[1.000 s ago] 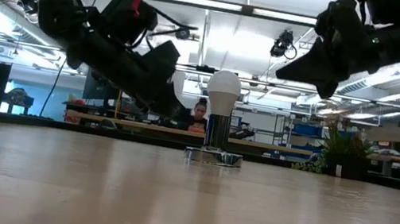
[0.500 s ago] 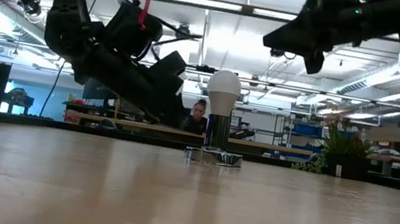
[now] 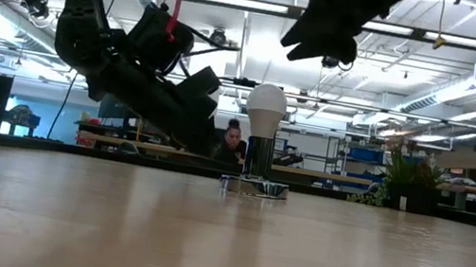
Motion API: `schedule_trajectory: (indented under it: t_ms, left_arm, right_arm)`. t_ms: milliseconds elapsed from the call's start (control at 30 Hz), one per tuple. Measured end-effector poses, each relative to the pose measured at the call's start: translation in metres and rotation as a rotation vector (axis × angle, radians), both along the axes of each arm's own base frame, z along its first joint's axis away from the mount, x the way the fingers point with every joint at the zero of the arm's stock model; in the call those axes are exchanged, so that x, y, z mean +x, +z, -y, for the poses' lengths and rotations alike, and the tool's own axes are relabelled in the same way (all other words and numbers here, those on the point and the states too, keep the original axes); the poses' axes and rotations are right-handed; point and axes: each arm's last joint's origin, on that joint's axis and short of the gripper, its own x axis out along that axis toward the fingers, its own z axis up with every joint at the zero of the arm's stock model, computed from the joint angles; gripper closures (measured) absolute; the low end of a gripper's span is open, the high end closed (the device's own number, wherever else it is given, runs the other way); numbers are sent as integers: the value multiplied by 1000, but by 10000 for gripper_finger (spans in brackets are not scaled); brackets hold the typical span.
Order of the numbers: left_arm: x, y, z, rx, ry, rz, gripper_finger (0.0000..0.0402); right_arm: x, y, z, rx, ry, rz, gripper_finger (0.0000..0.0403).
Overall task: Screw lightbulb
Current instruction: Remove the lightbulb from the lamp socket
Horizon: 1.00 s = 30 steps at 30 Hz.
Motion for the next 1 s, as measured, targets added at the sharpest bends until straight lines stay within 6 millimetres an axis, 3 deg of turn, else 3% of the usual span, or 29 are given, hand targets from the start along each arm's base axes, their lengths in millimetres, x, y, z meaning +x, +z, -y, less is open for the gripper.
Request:
schedule_trajectory:
  t_ms: [267, 500, 1000]
  left_arm:
    - [-2, -5, 0, -9, 0, -55, 400]
    - [-3, -7, 1, 9, -11, -79, 400]
    - [-2, -11, 1, 2, -11, -75, 399]
  right_arm:
    - [31, 12, 11, 25, -16, -153, 157]
    - [51, 10, 22, 42, -31, -257, 130]
    - [57, -2, 40, 161, -57, -336, 120]
